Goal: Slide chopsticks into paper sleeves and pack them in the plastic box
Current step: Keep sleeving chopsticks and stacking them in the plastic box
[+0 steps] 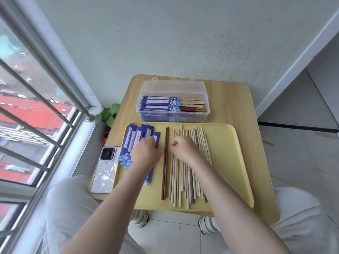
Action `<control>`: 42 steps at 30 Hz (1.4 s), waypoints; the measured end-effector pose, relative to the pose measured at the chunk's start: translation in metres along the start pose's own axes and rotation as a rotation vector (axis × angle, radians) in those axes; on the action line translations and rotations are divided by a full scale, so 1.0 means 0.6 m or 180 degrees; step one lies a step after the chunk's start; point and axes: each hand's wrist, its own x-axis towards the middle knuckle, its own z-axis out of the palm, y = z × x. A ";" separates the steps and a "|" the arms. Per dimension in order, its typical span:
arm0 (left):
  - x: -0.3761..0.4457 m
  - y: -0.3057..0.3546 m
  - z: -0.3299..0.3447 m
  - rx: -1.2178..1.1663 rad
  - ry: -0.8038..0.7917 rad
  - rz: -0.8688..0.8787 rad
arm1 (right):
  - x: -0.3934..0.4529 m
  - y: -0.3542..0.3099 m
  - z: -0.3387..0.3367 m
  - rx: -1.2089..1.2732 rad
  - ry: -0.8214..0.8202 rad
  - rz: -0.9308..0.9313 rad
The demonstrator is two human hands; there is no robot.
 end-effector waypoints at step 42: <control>-0.061 0.003 -0.027 -0.5206 0.0050 -0.1813 | -0.109 0.026 -0.003 0.1563 0.0694 -0.0514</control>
